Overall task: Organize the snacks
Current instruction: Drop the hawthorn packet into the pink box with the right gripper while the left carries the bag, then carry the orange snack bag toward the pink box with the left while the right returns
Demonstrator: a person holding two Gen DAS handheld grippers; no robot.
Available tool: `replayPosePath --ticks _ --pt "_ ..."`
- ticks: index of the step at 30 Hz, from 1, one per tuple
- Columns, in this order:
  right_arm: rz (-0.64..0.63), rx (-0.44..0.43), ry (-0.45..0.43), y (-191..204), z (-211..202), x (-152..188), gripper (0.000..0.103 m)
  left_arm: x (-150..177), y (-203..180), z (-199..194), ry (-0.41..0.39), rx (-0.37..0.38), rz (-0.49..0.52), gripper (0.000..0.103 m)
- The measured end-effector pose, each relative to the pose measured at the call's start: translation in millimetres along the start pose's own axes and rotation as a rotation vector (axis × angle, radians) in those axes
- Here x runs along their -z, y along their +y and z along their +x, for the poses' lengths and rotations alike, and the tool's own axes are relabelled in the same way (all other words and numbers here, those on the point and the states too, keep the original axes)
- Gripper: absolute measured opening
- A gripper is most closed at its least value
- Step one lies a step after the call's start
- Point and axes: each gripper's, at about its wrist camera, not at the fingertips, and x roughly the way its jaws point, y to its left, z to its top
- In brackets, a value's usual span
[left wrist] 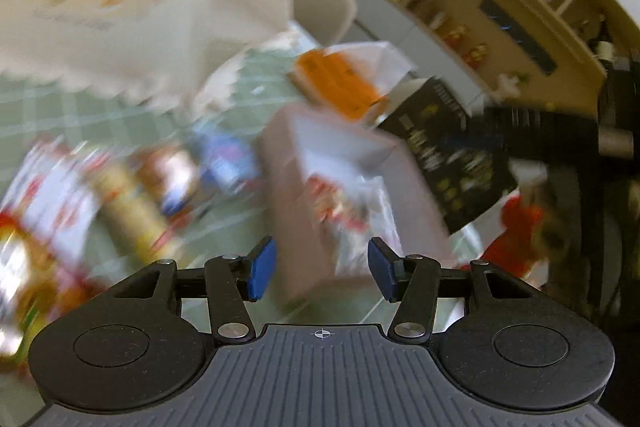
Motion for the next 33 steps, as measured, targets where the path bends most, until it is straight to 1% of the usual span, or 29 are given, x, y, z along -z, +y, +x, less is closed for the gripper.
replayPosePath --ticks 1,3,5,7,9,11,14,15,16,17,19,22,24,26,29,33 --pt "-0.030 -0.022 0.015 11.5 9.0 -0.9 0.059 10.0 6.8 -5.0 0.012 -0.014 -0.010 0.056" --pt "-0.082 -0.066 0.064 36.4 31.5 -3.8 0.063 27.4 18.1 -13.0 0.038 -0.043 -0.030 0.056" --pt "-0.142 -0.082 0.119 67.6 61.3 -6.4 0.063 42.2 25.7 -19.2 0.056 -0.071 -0.049 0.056" --pt "-0.204 -0.086 0.155 101.3 92.8 -9.8 0.063 53.3 30.6 -26.7 0.065 -0.093 -0.059 0.056" --pt "-0.258 -0.064 0.176 129.1 120.5 -11.5 0.062 62.2 36.4 -37.7 0.063 -0.113 -0.061 0.056" --pt "-0.262 -0.020 0.193 143.3 147.2 -16.0 0.062 68.4 40.5 -49.5 0.053 -0.132 -0.069 0.056" --pt "-0.264 0.065 0.237 149.2 185.4 -22.0 0.058 77.6 52.6 -65.6 0.039 -0.154 -0.104 0.056" --pt "-0.274 0.089 0.256 149.7 196.4 -22.5 0.053 78.7 56.3 -68.5 0.037 -0.162 -0.113 0.056" --pt "-0.281 0.095 0.272 146.7 201.6 -22.1 0.045 81.0 62.4 -73.6 0.035 -0.171 -0.123 0.056" --pt "-0.287 0.092 0.289 146.6 206.1 -21.1 0.041 82.5 66.1 -76.4 0.034 -0.180 -0.134 0.056" --pt "-0.283 0.055 0.305 145.8 204.1 -16.1 0.031 84.4 73.5 -79.2 0.028 -0.189 -0.162 0.056" --pt "-0.266 0.004 0.334 150.1 196.5 -4.7 0.025 84.2 77.4 -79.1 0.026 -0.188 -0.187 0.056" --pt "-0.254 -0.038 0.367 152.1 186.4 9.5 0.022 84.4 77.8 -79.3 0.026 -0.187 -0.189 0.056" --pt "-0.246 -0.093 0.394 155.0 172.4 28.1 0.022 83.6 77.9 -77.4 0.026 -0.187 -0.192 0.056" --pt "-0.273 -0.144 0.408 161.1 148.3 54.3 0.022 82.4 79.4 -78.9 0.020 -0.196 -0.204 0.056" --pt "-0.250 -0.260 0.435 156.2 110.5 92.8 0.022 75.3 79.1 -84.6 -0.018 -0.226 -0.213 0.056"
